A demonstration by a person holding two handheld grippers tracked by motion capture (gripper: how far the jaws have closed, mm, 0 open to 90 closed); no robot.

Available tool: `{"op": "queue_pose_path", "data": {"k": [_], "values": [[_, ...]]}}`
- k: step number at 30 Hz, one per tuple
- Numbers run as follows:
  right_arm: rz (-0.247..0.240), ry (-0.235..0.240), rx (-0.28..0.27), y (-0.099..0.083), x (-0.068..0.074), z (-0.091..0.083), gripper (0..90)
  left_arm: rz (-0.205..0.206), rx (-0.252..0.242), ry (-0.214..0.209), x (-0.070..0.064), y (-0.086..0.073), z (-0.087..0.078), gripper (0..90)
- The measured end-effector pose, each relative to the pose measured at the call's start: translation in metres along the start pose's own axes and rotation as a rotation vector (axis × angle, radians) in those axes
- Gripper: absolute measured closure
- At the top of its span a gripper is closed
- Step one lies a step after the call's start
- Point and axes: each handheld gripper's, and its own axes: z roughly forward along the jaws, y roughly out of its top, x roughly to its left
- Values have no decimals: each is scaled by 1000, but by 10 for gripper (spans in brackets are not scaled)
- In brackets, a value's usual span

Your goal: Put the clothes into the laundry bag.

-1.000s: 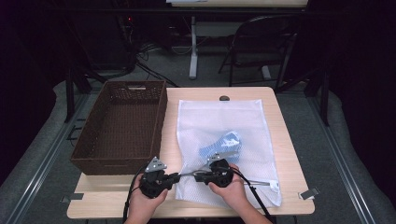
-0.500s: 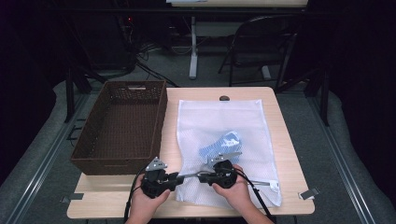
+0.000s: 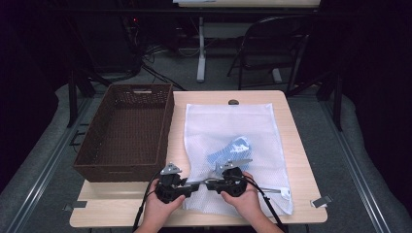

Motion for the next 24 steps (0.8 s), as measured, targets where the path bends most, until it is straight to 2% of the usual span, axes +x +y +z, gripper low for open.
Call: {"op": "queue_pose_path", "data": {"k": [7,13,17,21,24], "values": [[0,0,-8,0,0,-1,862,3,-4,0,-2,1,5,640],[32,-4,-4,1,1,0,862,20,2,11,-3,2,4,716],[37,-13,1,3,3,1,861,24,-13,19,-4,2,4,756],[29,-27,17,9,5,1,861,30,-18,25,-5,3,2,786],[43,-26,39,13,6,1,862,38,-13,23,-5,3,1,803]]}}
